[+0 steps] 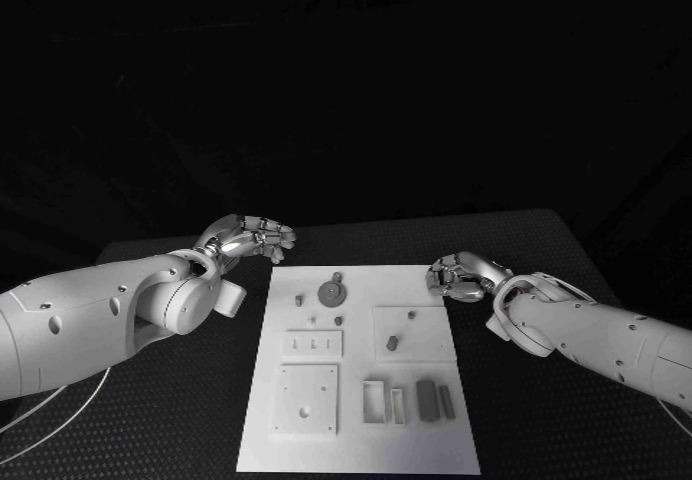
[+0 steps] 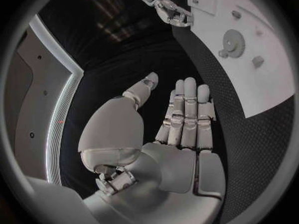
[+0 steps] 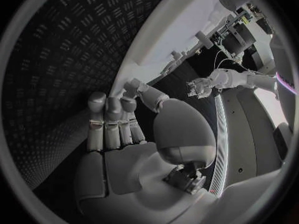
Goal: Assemble the parts on the task board
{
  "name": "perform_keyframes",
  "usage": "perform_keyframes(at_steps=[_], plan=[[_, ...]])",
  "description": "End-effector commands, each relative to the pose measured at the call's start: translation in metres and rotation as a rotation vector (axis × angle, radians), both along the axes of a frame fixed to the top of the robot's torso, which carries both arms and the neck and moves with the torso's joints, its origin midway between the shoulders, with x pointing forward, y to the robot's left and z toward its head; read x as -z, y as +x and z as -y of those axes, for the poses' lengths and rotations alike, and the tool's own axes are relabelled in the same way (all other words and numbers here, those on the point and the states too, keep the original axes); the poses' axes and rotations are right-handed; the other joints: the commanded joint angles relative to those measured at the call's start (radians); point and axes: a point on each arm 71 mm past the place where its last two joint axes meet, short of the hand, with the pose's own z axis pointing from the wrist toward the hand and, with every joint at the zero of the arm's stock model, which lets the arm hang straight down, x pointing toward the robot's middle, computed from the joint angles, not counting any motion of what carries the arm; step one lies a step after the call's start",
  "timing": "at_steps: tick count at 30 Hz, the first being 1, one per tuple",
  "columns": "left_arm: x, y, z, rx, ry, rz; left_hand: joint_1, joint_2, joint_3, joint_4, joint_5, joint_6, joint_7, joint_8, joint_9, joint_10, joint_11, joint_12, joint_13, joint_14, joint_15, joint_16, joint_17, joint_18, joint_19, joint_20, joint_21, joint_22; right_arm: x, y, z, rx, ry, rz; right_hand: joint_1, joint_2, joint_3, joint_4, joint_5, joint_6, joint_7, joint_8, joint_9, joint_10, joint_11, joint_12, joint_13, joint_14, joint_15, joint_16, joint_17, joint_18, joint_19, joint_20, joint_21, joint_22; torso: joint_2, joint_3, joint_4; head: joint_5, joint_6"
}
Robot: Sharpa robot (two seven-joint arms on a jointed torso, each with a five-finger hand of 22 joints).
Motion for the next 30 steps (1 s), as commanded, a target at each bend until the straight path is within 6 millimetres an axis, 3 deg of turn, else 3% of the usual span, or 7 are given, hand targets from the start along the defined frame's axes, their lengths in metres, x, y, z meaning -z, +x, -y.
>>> perform_keyframes(at_steps=[1, 3, 8, 25, 30], plan=[[-0.001, 0.000, 0.002, 0.010, -0.001, 0.007, -0.006, -0.002, 0.002, -0.001, -0.004, -0.002, 0.006, -0.003, 0.001, -0.008, 0.000, -0.003, 0.001, -0.007, 0.000, 0.004, -0.001, 0.018, -0.004, 0.001, 0.003, -0.002, 0.000, -0.001, -0.001, 0.008, 0.000, -0.005, -0.001, 0.016, -0.019, 0.000, -0.006, 0.182, -0.033, 0.006, 0.010, -0.069, -0.041, 0.006, 0.004, 0.006, -0.015, 0.007, 0.002, 0.048, -0.002, -0.008, 0.007, 0.003, 0.000, -0.0002, 0.0000, 0.001, -0.001], [-0.001, 0.000, 0.001, 0.009, 0.000, 0.007, -0.006, -0.002, 0.002, -0.001, -0.004, -0.002, 0.006, -0.004, 0.001, -0.008, -0.001, -0.003, 0.001, -0.007, 0.000, 0.004, -0.001, 0.018, -0.004, 0.001, 0.003, -0.002, 0.001, -0.001, -0.002, -0.001, -0.009, -0.009, -0.002, 0.035, -0.050, -0.001, -0.005, 0.173, -0.034, 0.012, 0.025, -0.076, -0.042, 0.010, 0.009, 0.001, -0.016, 0.010, 0.005, 0.048, -0.009, -0.010, 0.010, 0.006, 0.001, 0.0000, 0.0000, 0.001, -0.002], [-0.001, 0.000, 0.001, 0.008, 0.000, 0.007, -0.006, -0.003, 0.002, -0.001, -0.004, -0.002, 0.006, -0.004, 0.002, -0.008, -0.001, -0.003, 0.001, -0.007, 0.000, 0.004, -0.001, 0.018, -0.004, 0.001, 0.003, -0.002, 0.001, -0.002, -0.004, -0.010, -0.013, -0.017, 0.000, 0.047, -0.074, 0.000, -0.005, 0.169, -0.035, 0.018, 0.040, -0.081, -0.042, 0.015, 0.015, -0.004, -0.017, 0.013, 0.007, 0.048, -0.017, -0.010, 0.013, 0.009, 0.000, -0.0003, 0.0002, -0.001, -0.003], [-0.001, -0.001, 0.004, 0.025, 0.008, -0.003, -0.014, 0.008, 0.001, 0.008, -0.004, 0.015, -0.001, 0.002, 0.009, 0.008, -0.005, 0.004, 0.008, -0.009, 0.001, 0.003, -0.003, 0.017, -0.006, 0.002, 0.004, -0.003, -0.006, -0.008, -0.005, 0.021, -0.017, 0.029, 0.010, 0.047, -0.078, 0.000, -0.005, 0.170, -0.037, 0.023, 0.054, -0.082, -0.044, 0.022, 0.019, -0.006, -0.019, 0.014, 0.008, 0.048, -0.019, -0.011, 0.015, 0.009, 0.000, -0.0008, -0.0001, 0.000, 0.003], [0.002, -0.001, 0.011, 0.072, 0.050, -0.050, -0.049, 0.025, -0.008, 0.034, -0.004, 0.048, -0.017, 0.010, 0.018, 0.037, -0.019, 0.014, 0.019, -0.010, 0.002, 0.004, -0.004, 0.018, -0.010, 0.002, 0.005, -0.006, -0.032, -0.003, -0.020, -0.010, -0.080, 0.047, 0.022, 0.033, -0.062, 0.001, -0.006, 0.168, -0.036, 0.021, 0.060, -0.080, -0.045, 0.024, 0.019, -0.004, -0.021, 0.015, 0.007, 0.048, -0.015, -0.012, 0.015, 0.007, -0.001, -0.0022, -0.0002, -0.001, 0.012]])
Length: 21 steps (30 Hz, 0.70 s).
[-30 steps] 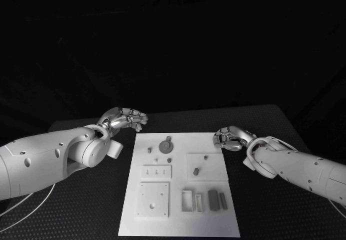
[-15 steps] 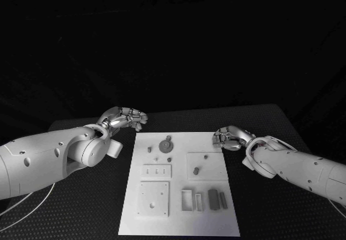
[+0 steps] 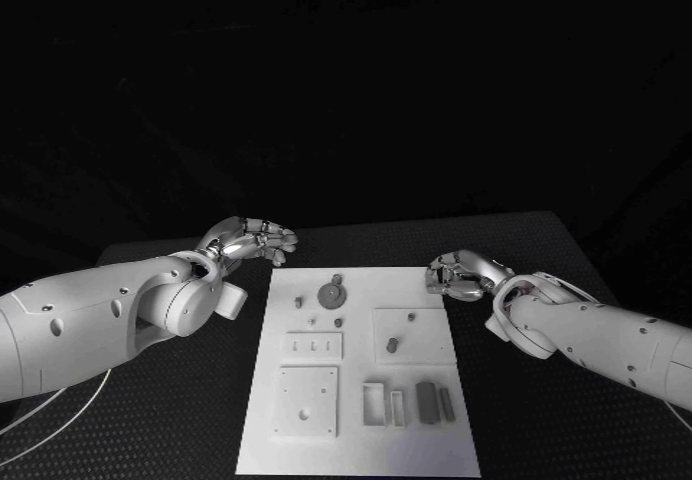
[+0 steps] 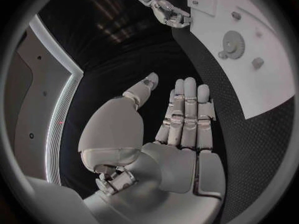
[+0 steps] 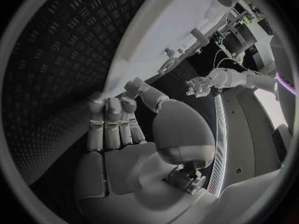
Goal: Assemble the parts on the task board
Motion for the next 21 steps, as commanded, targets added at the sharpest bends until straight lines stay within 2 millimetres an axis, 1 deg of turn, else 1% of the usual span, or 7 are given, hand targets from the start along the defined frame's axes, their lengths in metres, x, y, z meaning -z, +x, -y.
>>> perform_keyframes(at_steps=[1, 2, 5, 8, 14, 18, 21], plan=[[0.002, -0.001, 0.009, 0.068, 0.052, -0.046, -0.029, 0.002, -0.005, 0.017, -0.005, 0.016, -0.004, 0.005, 0.003, 0.013, -0.003, 0.007, 0.004, -0.007, -0.002, 0.003, -0.003, 0.009, -0.007, -0.001, 0.004, -0.003, -0.015, 0.004, -0.013, -0.014, -0.087, 0.009, 0.010, -0.011, 0.018, 0.001, -0.006, 0.167, -0.035, 0.003, 0.004, -0.079, -0.045, 0.005, 0.001, 0.000, -0.017, 0.004, 0.000, 0.058, -0.003, -0.002, 0.004, -0.003, -0.001, -0.0015, -0.0005, 0.000, 0.007], [0.002, 0.000, 0.012, 0.077, 0.067, -0.054, -0.056, -0.001, -0.014, 0.034, -0.006, 0.020, -0.005, 0.004, 0.003, 0.017, -0.004, 0.008, 0.006, -0.008, -0.001, 0.002, -0.004, 0.008, -0.009, 0.000, 0.003, -0.005, -0.022, 0.005, -0.018, -0.016, -0.102, 0.022, 0.010, -0.015, 0.021, 0.001, -0.006, 0.167, -0.035, 0.003, 0.005, -0.079, -0.045, 0.005, 0.000, 0.001, -0.016, 0.004, -0.001, 0.058, -0.002, -0.002, 0.004, -0.004, -0.002, -0.0012, -0.0013, 0.001, 0.009], [0.004, 0.000, 0.019, 0.111, 0.108, -0.085, -0.097, -0.009, -0.026, 0.062, -0.008, 0.020, -0.005, -0.003, 0.000, 0.026, -0.009, 0.010, 0.009, -0.006, -0.002, 0.004, -0.004, 0.011, -0.008, -0.001, 0.003, -0.007, -0.034, 0.006, -0.032, -0.035, -0.132, 0.018, 0.009, -0.019, 0.025, 0.001, -0.005, 0.167, -0.034, 0.003, 0.007, -0.078, -0.044, 0.006, 0.000, 0.002, -0.016, 0.003, -0.001, 0.058, 0.000, -0.002, 0.004, -0.005, -0.005, -0.0028, -0.0011, 0.000, 0.013], [0.005, 0.001, 0.026, 0.135, 0.145, -0.110, -0.145, -0.017, -0.033, 0.099, -0.008, 0.023, -0.006, -0.008, -0.003, 0.030, -0.011, 0.010, 0.012, -0.004, -0.004, 0.006, -0.003, 0.013, -0.006, -0.003, 0.003, -0.009, -0.043, 0.006, -0.050, -0.063, -0.173, 0.017, 0.008, -0.021, 0.030, 0.001, -0.006, 0.168, -0.034, 0.003, 0.009, -0.076, -0.044, 0.006, -0.001, 0.003, -0.017, 0.003, -0.002, 0.058, 0.003, -0.003, 0.003, -0.007, -0.009, -0.0065, 0.0002, 0.000, 0.015], [0.006, 0.002, 0.041, 0.190, 0.222, -0.125, -0.213, -0.033, -0.029, 0.173, -0.008, 0.028, -0.008, -0.018, -0.009, 0.041, -0.017, 0.011, 0.018, -0.002, -0.008, 0.011, -0.001, 0.019, -0.003, -0.006, 0.005, -0.012, -0.054, 0.003, -0.088, -0.116, -0.203, 0.028, 0.005, -0.024, 0.036, 0.001, -0.005, 0.169, -0.034, 0.002, 0.012, -0.074, -0.044, 0.006, -0.002, 0.006, -0.016, 0.003, -0.003, 0.058, 0.006, -0.004, 0.003, -0.009, -0.017, -0.0113, 0.0030, -0.001, 0.014], [0.005, 0.004, 0.050, 0.200, 0.228, -0.110, -0.211, -0.036, -0.022, 0.183, -0.008, 0.032, -0.009, -0.019, -0.009, 0.044, -0.019, 0.011, 0.021, -0.002, -0.009, 0.013, 0.000, 0.020, -0.004, -0.007, 0.007, -0.011, -0.057, -0.001, -0.110, -0.133, -0.193, 0.043, 0.004, -0.030, 0.045, 0.001, -0.005, 0.171, -0.034, 0.002, 0.015, -0.071, -0.045, 0.005, -0.004, 0.009, -0.017, 0.002, -0.005, 0.058, 0.010, -0.005, 0.003, -0.011, -0.022, -0.0141, 0.0061, 0.004, 0.014], [0.006, 0.003, 0.055, 0.219, 0.238, -0.118, -0.179, -0.037, -0.018, 0.160, -0.008, 0.031, -0.008, -0.022, -0.012, 0.048, -0.021, 0.012, 0.024, -0.005, -0.009, 0.014, 0.001, 0.020, -0.006, -0.007, 0.010, -0.008, -0.059, -0.004, -0.127, -0.152, -0.189, 0.059, 0.003, -0.033, 0.052, 0.001, -0.005, 0.172, -0.034, 0.001, 0.017, -0.068, -0.045, 0.005, -0.005, 0.011, -0.017, 0.002, -0.006, 0.058, 0.013, -0.006, 0.002, -0.013, -0.023, -0.0155, 0.0085, 0.006, 0.015]])
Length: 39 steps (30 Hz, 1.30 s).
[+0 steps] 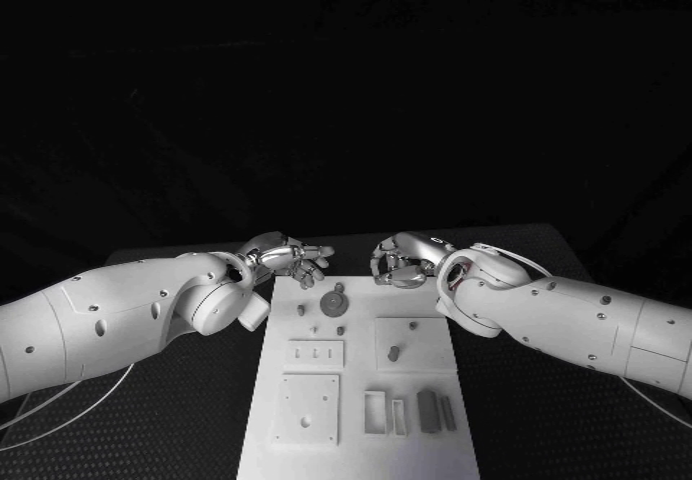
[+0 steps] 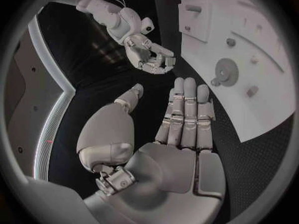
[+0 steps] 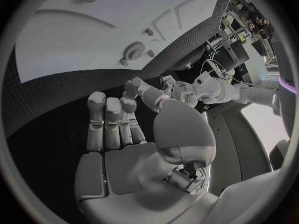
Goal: Assemble the parts on the task board
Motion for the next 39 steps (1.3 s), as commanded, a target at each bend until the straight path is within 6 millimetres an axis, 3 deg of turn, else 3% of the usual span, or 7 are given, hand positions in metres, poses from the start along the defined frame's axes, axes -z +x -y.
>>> perform_keyframes(at_steps=[1, 8, 12, 17, 30, 39], plan=[[0.002, -0.001, 0.007, 0.049, 0.053, -0.019, 0.025, 0.003, -0.001, -0.017, -0.004, 0.010, 0.000, -0.005, -0.002, 0.006, -0.001, 0.003, 0.002, -0.002, -0.004, 0.004, 0.001, 0.019, -0.003, -0.002, 0.004, 0.003, 0.000, -0.003, -0.013, 0.004, -0.056, 0.024, 0.000, -0.013, 0.011, 0.001, -0.006, 0.173, -0.034, 0.001, 0.002, -0.067, -0.045, 0.005, -0.002, 0.012, -0.017, 0.001, -0.002, 0.062, 0.008, -0.001, 0.003, -0.003, -0.004, -0.0035, 0.0047, 0.004, 0.001], [0.005, -0.005, 0.018, 0.083, 0.084, -0.053, 0.017, 0.012, -0.009, -0.014, -0.004, 0.018, -0.002, -0.005, -0.004, 0.005, 0.000, 0.001, 0.004, -0.006, -0.002, 0.003, 0.001, 0.018, -0.007, 0.000, 0.005, 0.003, -0.005, -0.013, -0.040, -0.042, -0.050, 0.060, -0.001, -0.019, 0.028, 0.001, -0.005, 0.177, -0.035, -0.001, 0.006, -0.064, -0.046, 0.004, -0.004, 0.016, -0.018, 0.001, -0.004, 0.062, 0.014, -0.003, 0.003, -0.006, -0.001, -0.0024, 0.0045, 0.021, 0.004], [0.007, -0.006, 0.022, 0.100, 0.109, -0.064, 0.016, 0.014, -0.010, -0.013, -0.004, 0.021, -0.004, -0.005, -0.004, 0.007, -0.001, 0.001, 0.005, -0.007, -0.001, 0.003, 0.000, 0.018, -0.008, 0.000, 0.005, 0.003, -0.006, -0.016, -0.048, -0.059, -0.045, 0.066, -0.002, -0.021, 0.033, 0.001, -0.006, 0.178, -0.035, -0.001, 0.007, -0.063, -0.046, 0.005, -0.004, 0.017, -0.018, 0.000, -0.005, 0.062, 0.016, -0.003, 0.003, -0.007, 0.000, -0.0021, 0.0056, 0.024, 0.003], [0.009, -0.009, 0.025, 0.122, 0.135, -0.082, 0.015, 0.017, -0.012, -0.013, -0.004, 0.026, -0.005, -0.004, -0.005, 0.009, -0.002, 0.001, 0.007, -0.009, -0.001, 0.002, 0.000, 0.018, -0.009, 0.001, 0.006, 0.003, -0.008, -0.020, -0.055, -0.074, -0.039, 0.071, -0.003, -0.023, 0.038, 0.001, -0.005, 0.179, -0.036, -0.002, 0.009, -0.063, -0.046, 0.004, -0.005, 0.019, -0.018, 0.000, -0.006, 0.062, 0.017, -0.004, 0.003, -0.008, -0.001, -0.0012, 0.0009, 0.030, 0.003], [0.010, -0.009, 0.026, 0.119, 0.146, -0.082, 0.016, 0.034, -0.017, -0.015, -0.004, 0.040, -0.010, -0.001, -0.006, 0.017, -0.006, 0.004, 0.012, -0.008, -0.001, 0.003, 0.000, 0.019, -0.010, 0.001, 0.008, 0.003, -0.009, -0.024, -0.062, -0.094, -0.033, 0.076, -0.004, -0.025, 0.045, 0.001, -0.006, 0.181, -0.036, -0.003, 0.011, -0.061, -0.047, 0.005, -0.005, 0.020, -0.019, 0.000, -0.006, 0.062, 0.020, -0.005, 0.003, -0.009, -0.001, -0.0005, -0.0001, 0.030, 0.000], [0.010, -0.009, 0.025, 0.111, 0.145, -0.080, 0.006, 0.079, -0.028, -0.015, -0.004, 0.052, -0.015, -0.002, -0.009, 0.024, -0.010, 0.004, 0.017, -0.008, -0.001, 0.004, 0.000, 0.019, -0.012, 0.001, 0.009, 0.002, -0.008, -0.025, -0.066, -0.104, -0.036, 0.070, -0.005, -0.028, 0.050, 0.001, -0.006, 0.182, -0.036, -0.004, 0.013, -0.060, -0.047, 0.005, -0.006, 0.022, -0.019, 0.000, -0.007, 0.062, 0.021, -0.006, 0.004, -0.010, -0.001, -0.0017, 0.0009, 0.027, -0.003]])
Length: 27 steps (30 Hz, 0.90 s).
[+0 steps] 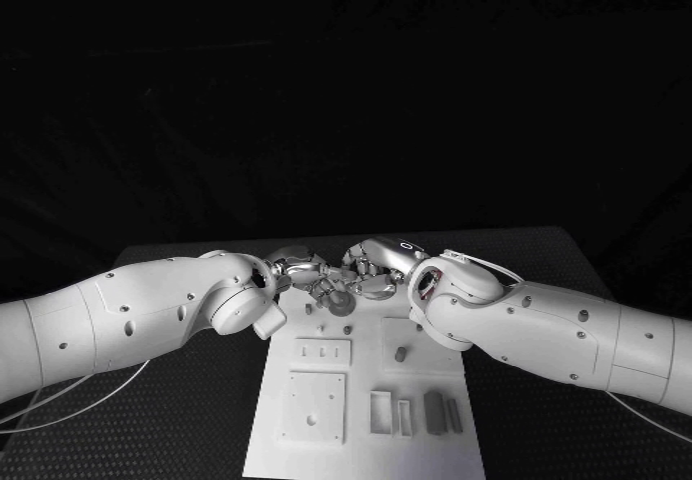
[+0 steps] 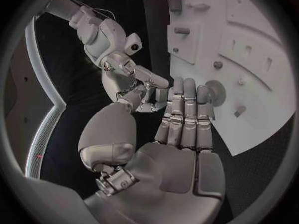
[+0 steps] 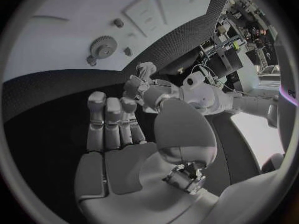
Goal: Assemble the parts on the task board
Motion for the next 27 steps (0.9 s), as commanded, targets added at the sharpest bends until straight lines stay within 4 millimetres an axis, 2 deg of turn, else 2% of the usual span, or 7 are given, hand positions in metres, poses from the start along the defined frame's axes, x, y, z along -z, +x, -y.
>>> perform_keyframes(at_steps=[1, 10, 13, 16, 18, 24, 27], plan=[[-0.0008, -0.0004, 0.0025, 0.012, 0.000, -0.001, -0.005, 0.026, -0.007, 0.001, -0.004, 0.010, -0.001, -0.002, -0.001, 0.008, -0.001, 0.005, 0.002, -0.008, -0.001, 0.005, -0.001, 0.021, -0.007, -0.001, 0.004, 0.000, 0.0000, -0.0012, -0.0020, -0.009, -0.010, 0.007, 0.000, -0.008, 0.006, 0.001, -0.006, 0.182, -0.036, -0.001, 0.000, -0.060, -0.047, 0.005, -0.001, 0.016, -0.018, 0.000, -0.001, 0.063, 0.007, 0.001, 0.007, -0.001, 0.000, -0.0010, 0.0009, -0.002, -0.002], [-0.0011, -0.0007, 0.0035, 0.014, -0.013, -0.005, 0.002, 0.076, -0.014, -0.025, -0.003, 0.025, -0.007, 0.000, -0.003, 0.018, -0.006, 0.006, 0.009, -0.009, -0.001, 0.006, -0.001, 0.021, -0.011, -0.001, 0.005, 0.000, 0.0002, -0.0028, -0.0052, -0.020, -0.012, 0.005, 0.000, -0.010, 0.010, 0.001, -0.006, 0.182, -0.036, -0.002, 0.001, -0.060, -0.047, 0.005, -0.002, 0.017, -0.018, -0.001, -0.002, 0.063, 0.008, 0.000, 0.007, -0.002, 0.000, -0.0013, 0.0010, 0.000, -0.004], [-0.0011, -0.0008, 0.0041, 0.016, -0.013, -0.004, 0.015, 0.106, -0.014, -0.057, -0.001, 0.035, -0.011, -0.001, -0.006, 0.024, -0.009, 0.007, 0.013, -0.008, -0.002, 0.007, -0.001, 0.020, -0.012, -0.001, 0.007, -0.001, 0.0002, -0.0033, -0.0063, -0.022, -0.012, 0.005, 0.000, -0.011, 0.011, 0.001, -0.006, 0.183, -0.036, -0.002, 0.002, -0.060, -0.047, 0.005, -0.002, 0.017, -0.019, -0.001, -0.002, 0.063, 0.008, 0.000, 0.007, -0.002, 0.000, -0.0014, 0.0009, 0.000, -0.005], [-0.0011, -0.0007, 0.0049, 0.017, -0.013, -0.005, 0.029, 0.127, -0.011, -0.107, 0.001, 0.044, -0.013, -0.004, -0.011, 0.028, -0.011, 0.006, 0.017, -0.008, -0.002, 0.007, -0.003, 0.017, -0.013, -0.001, 0.009, -0.003, 0.0002, -0.0037, -0.0073, -0.024, -0.010, 0.006, -0.001, -0.011, 0.012, 0.001, -0.005, 0.183, -0.037, -0.002, 0.002, -0.059, -0.047, 0.005, -0.002, 0.017, -0.019, -0.001, -0.002, 0.063, 0.008, 0.000, 0.007, -0.002, 0.000, -0.0013, 0.0008, 0.000, -0.005], [-0.0010, -0.0007, 0.0055, 0.019, -0.013, -0.006, 0.032, 0.133, -0.006, -0.124, 0.001, 0.049, -0.014, -0.006, -0.014, 0.031, -0.012, 0.005, 0.019, -0.007, -0.002, 0.007, -0.005, 0.017, -0.012, -0.002, 0.010, -0.005, 0.0004, -0.0041, -0.0080, -0.027, -0.011, 0.004, -0.001, -0.012, 0.013, 0.001, -0.006, 0.183, -0.037, -0.002, 0.002, -0.059, -0.047, 0.005, -0.002, 0.018, -0.019, -0.001, -0.002, 0.063, 0.008, 0.000, 0.007, -0.002, 0.000, -0.0013, 0.0006, 0.000, -0.005], [-0.0010, -0.0002, 0.0050, 0.016, -0.013, -0.004, 0.030, 0.143, 0.002, -0.145, 0.002, 0.062, -0.018, -0.005, -0.016, 0.040, -0.016, 0.007, 0.024, -0.005, -0.003, 0.009, -0.006, 0.016, -0.011, -0.003, 0.011, -0.007, 0.0011, -0.0037, -0.0080, -0.026, -0.015, 0.001, -0.001, -0.012, 0.015, 0.001, -0.006, 0.184, -0.037, -0.002, 0.003, -0.059, -0.047, 0.005, -0.002, 0.018, -0.019, -0.001, -0.002, 0.063, 0.009, 0.000, 0.007, -0.003, 0.000, -0.0003, 0.0006, 0.001, -0.005], [-0.0010, -0.0003, 0.0046, 0.016, -0.013, -0.004, 0.040, 0.151, 0.014, -0.170, 0.003, 0.071, -0.020, -0.006, -0.018, 0.047, -0.018, 0.007, 0.027, -0.003, -0.003, 0.011, -0.006, 0.014, -0.010, -0.003, 0.013, -0.009, 0.0015, -0.0027, -0.0068, -0.023, -0.017, 0.001, -0.001, -0.012, 0.015, 0.001, -0.006, 0.184, -0.037, -0.002, 0.003, -0.059, -0.047, 0.005, -0.002, 0.018, -0.019, -0.001, -0.002, 0.063, 0.009, 0.000, 0.007, -0.003, 0.000, -0.0001, 0.0007, -0.001, -0.005]])
